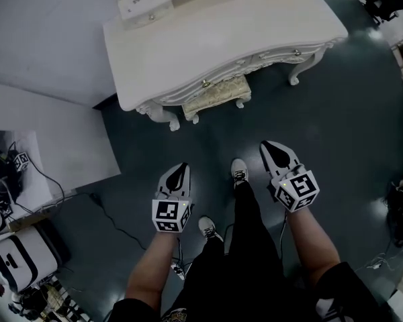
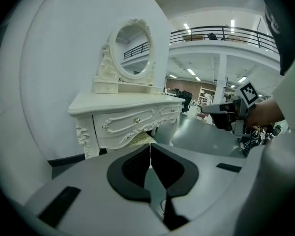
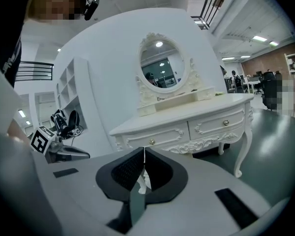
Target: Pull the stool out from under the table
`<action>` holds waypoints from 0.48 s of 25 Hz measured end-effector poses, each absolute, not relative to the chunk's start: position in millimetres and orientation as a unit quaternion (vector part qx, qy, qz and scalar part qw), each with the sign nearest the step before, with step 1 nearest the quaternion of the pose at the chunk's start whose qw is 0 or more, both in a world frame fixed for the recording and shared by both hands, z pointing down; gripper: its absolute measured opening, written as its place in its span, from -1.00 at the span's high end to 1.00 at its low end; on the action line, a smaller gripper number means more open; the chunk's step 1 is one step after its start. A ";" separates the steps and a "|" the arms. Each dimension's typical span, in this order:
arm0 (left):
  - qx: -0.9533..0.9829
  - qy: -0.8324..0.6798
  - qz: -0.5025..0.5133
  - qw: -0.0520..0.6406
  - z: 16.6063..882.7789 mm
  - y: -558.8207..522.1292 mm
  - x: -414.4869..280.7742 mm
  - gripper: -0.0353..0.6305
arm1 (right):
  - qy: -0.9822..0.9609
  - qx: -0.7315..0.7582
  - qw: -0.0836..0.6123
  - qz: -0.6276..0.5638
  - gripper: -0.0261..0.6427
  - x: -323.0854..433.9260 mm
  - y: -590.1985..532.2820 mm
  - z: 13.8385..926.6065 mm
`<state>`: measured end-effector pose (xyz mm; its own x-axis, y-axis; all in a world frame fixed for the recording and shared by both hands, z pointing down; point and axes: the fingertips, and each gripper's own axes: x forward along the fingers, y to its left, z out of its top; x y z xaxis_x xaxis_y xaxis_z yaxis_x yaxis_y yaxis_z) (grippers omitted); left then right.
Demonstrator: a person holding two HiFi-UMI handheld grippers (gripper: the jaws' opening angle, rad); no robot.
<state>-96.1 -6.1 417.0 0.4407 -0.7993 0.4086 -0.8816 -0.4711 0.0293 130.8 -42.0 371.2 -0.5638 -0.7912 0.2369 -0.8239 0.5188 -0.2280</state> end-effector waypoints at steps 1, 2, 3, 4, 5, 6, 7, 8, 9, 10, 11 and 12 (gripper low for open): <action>0.838 -0.502 0.178 0.123 427.4 -13.1 -94.4 0.87 | -0.869 0.465 0.050 0.160 0.83 134.0 -49.7 380.2; 0.836 -0.503 0.183 0.125 437.3 -20.1 -92.7 0.87 | -0.869 0.465 0.048 0.162 0.83 137.1 -57.6 389.7; 0.834 -0.504 0.188 0.127 446.9 -27.1 -91.0 0.87 | -0.868 0.466 0.048 0.165 0.83 139.9 -65.8 399.6; 0.832 -0.505 0.191 0.129 456.4 -34.2 -89.3 0.87 | -0.867 0.466 0.049 0.168 0.83 142.7 -74.5 409.7; 0.830 -0.506 0.193 0.132 465.9 -41.4 -87.8 0.87 | -0.866 0.467 0.050 0.171 0.83 145.4 -83.3 419.8; 0.829 -0.507 0.195 0.134 475.6 -48.8 -86.7 0.87 | -0.865 0.468 0.050 0.174 0.83 147.9 -92.4 430.0; 0.827 -0.509 0.196 0.135 485.9 -56.5 -86.2 0.87 | -0.863 0.470 0.051 0.177 0.83 150.0 -101.5 440.6; 0.826 -0.510 0.197 0.135 496.5 -64.4 -86.2 0.87 | -0.862 0.471 0.052 0.177 0.83 151.5 -110.5 451.7; 0.825 -0.512 0.196 0.135 507.0 -72.4 -86.8 0.87 | -0.862 0.472 0.053 0.175 0.83 152.2 -119.2 463.1; 0.824 -0.514 0.195 0.135 517.2 -80.4 -87.9 0.87 | -0.863 0.472 0.056 0.172 0.83 152.0 -127.6 474.6; 0.824 -0.516 0.192 0.135 527.1 -88.0 -89.3 0.86 | -0.864 0.471 0.059 0.168 0.82 150.7 -135.9 486.1; 0.823 -0.518 0.190 0.133 537.3 -95.4 -90.9 0.82 | -0.866 0.469 0.064 0.164 0.75 148.8 -144.2 497.4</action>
<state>-90.9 -95.4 537.3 0.3919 -0.8018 0.4511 -0.9033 -0.4284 0.0231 148.8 -144.2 497.4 -0.5525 -0.7906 0.2642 -0.8325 0.5071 -0.2233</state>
